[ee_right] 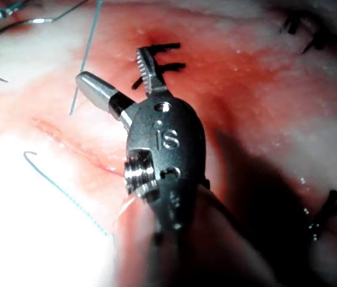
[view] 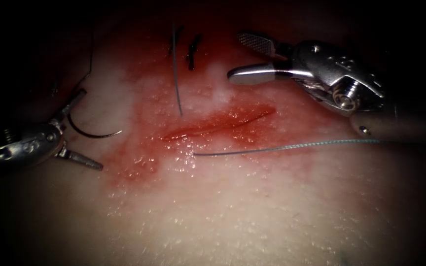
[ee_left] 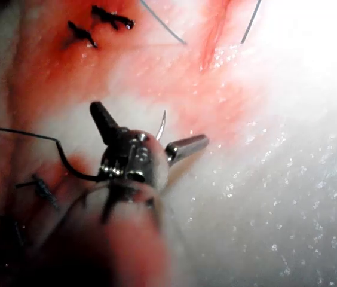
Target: Wound Closure
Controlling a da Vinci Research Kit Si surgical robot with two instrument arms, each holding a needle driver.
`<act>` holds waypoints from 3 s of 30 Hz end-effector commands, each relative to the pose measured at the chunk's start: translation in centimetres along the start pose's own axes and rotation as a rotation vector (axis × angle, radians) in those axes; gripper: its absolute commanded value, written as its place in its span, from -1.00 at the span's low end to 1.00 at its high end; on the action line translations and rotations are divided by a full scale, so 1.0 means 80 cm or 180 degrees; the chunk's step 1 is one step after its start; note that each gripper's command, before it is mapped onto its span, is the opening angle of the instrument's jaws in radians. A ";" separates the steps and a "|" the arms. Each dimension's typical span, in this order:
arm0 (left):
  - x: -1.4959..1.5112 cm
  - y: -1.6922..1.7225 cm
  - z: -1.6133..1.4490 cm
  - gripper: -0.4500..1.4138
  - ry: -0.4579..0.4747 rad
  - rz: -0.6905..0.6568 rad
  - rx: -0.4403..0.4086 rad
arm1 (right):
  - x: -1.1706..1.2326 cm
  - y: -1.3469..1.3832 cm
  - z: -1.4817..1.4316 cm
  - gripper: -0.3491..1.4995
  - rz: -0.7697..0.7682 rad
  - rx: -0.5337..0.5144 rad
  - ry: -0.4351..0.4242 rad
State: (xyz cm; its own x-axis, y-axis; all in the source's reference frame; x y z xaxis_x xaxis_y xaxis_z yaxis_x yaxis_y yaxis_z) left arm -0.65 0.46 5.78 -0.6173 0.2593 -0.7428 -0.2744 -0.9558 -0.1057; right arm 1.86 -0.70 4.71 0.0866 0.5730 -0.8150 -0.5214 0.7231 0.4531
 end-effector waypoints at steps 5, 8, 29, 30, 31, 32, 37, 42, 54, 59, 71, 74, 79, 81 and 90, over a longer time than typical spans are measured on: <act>0.0050 0.0012 -0.0005 0.84 0.0135 -0.0170 0.0092 | -0.0005 0.0016 -0.0016 0.93 -0.0323 -0.0082 -0.0097; 0.0088 0.0031 -0.0009 0.75 0.0232 -0.0282 0.0047 | -0.0008 0.0020 -0.0032 0.91 -0.0419 -0.0039 -0.0172; 0.0309 0.0112 0.0162 0.53 -0.0260 0.0047 0.0719 | -0.0018 0.0033 -0.0085 0.65 -0.0569 -0.0116 -0.0579; 0.0313 0.0113 0.0170 0.53 -0.0299 0.0089 0.0738 | -0.0018 0.0033 -0.0085 0.64 -0.0571 -0.0116 -0.0599; 0.0317 0.0114 0.0178 0.53 -0.0328 0.0114 0.0752 | -0.0018 0.0032 -0.0085 0.60 -0.0573 -0.0116 -0.0618; 0.0323 0.0115 0.0189 0.51 -0.0371 0.0153 0.0764 | -0.0018 0.0032 -0.0085 0.58 -0.0573 -0.0120 -0.0629; 0.0335 0.0118 0.0225 0.50 -0.0514 0.0300 0.0811 | -0.0019 0.0032 -0.0085 0.56 -0.0593 -0.0150 -0.0667; 0.0338 0.0118 0.0249 0.50 -0.0584 0.0456 0.0844 | -0.0019 0.0032 -0.0086 0.55 -0.0593 -0.0162 -0.0680; 0.0340 0.0106 0.0268 0.30 -0.0689 0.0718 0.0843 | -0.0020 0.0032 -0.0084 0.49 -0.0596 -0.0170 -0.0688; 0.0347 0.0110 0.0274 -0.60 -0.0681 0.0859 0.0865 | -0.0021 0.0032 -0.0084 0.46 -0.0600 -0.0170 -0.0686; 0.0345 0.0132 0.0214 -1.00 0.0268 0.1407 0.0244 | -0.0024 0.0036 -0.0088 0.35 -0.0606 -0.0120 -0.0660; 0.0336 0.0143 0.0178 -1.00 0.0624 0.1578 0.0007 | -0.0027 0.0033 -0.0085 0.33 -0.0600 0.0054 -0.0597; 0.0315 0.0153 0.0117 -1.00 0.1221 0.1642 -0.0452 | -0.0038 0.0009 -0.0069 0.46 -0.0624 0.0526 -0.0538; 0.0303 0.0150 0.0093 -1.00 0.1418 0.1706 -0.0614 | -0.0043 -0.0004 -0.0060 0.58 -0.0693 0.0652 -0.0508; 0.0255 0.0130 0.0037 -1.00 0.1669 0.1901 -0.1060 | -0.0065 -0.0078 -0.0022 0.84 -0.1039 0.1110 -0.0196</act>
State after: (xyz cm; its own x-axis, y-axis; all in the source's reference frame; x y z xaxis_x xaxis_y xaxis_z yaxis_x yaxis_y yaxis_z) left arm -2.27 0.03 4.30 -0.1344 -0.3180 -0.9385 0.2845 -0.9196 0.2708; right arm 1.97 -1.52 4.72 0.2448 0.2761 -0.9294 -0.1165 0.9600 0.2545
